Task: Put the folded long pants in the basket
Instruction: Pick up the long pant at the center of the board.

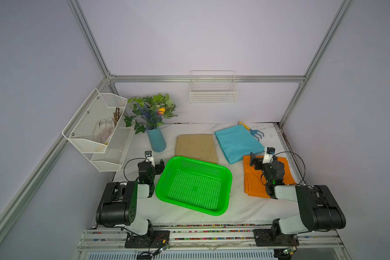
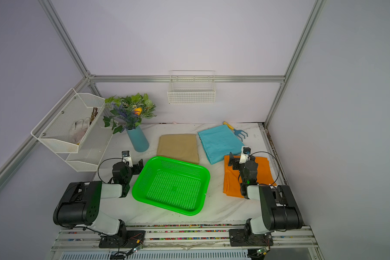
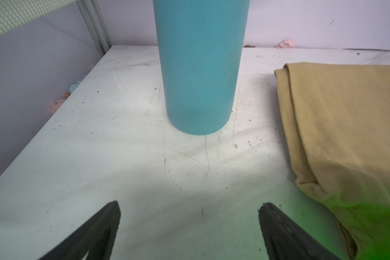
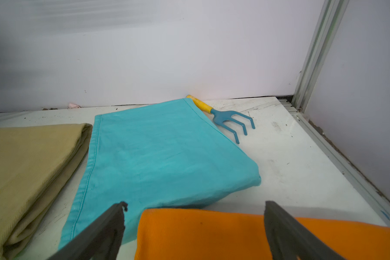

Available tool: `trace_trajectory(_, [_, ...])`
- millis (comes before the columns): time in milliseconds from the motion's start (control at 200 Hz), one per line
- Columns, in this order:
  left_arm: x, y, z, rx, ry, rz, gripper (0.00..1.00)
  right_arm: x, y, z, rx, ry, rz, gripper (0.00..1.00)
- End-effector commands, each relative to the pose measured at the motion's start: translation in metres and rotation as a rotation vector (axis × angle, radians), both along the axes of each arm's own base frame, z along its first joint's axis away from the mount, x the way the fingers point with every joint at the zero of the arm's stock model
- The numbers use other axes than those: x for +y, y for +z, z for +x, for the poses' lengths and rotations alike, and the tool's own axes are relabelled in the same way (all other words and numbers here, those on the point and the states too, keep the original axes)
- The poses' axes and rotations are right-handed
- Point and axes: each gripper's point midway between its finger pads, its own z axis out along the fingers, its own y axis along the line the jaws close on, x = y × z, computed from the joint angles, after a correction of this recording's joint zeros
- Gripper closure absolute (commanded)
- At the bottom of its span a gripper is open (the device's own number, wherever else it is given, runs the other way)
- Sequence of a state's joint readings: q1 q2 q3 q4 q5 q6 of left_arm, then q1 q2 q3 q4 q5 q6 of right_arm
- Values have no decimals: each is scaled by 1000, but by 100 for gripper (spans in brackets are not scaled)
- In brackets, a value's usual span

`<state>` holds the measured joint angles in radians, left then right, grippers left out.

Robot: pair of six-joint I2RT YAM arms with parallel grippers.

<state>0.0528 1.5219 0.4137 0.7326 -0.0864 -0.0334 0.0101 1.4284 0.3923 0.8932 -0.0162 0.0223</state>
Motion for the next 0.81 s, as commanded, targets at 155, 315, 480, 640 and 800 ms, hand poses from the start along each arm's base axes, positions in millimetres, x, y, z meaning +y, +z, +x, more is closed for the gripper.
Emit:
trace_trajectory(155, [3, 84, 5, -43, 53, 10, 0, -1, 30, 35, 247, -144, 460, 0])
trace_trajectory(315, [-16, 115, 13, -40, 28, -172, 0, 73, 26, 65, 470, 240, 573, 8])
trace_trajectory(480, [-64, 111, 21, -1, -20, -323, 0, 120, 9, 83, 592, 294, 499, 9])
trace_trajectory(640, [-109, 90, 36, 89, -70, -433, 0, 170, -11, 93, 717, 359, 471, 11])
trace_trajectory(800, [-132, 62, 61, 178, -83, -473, 0, 217, -37, 94, 807, 396, 464, 13])
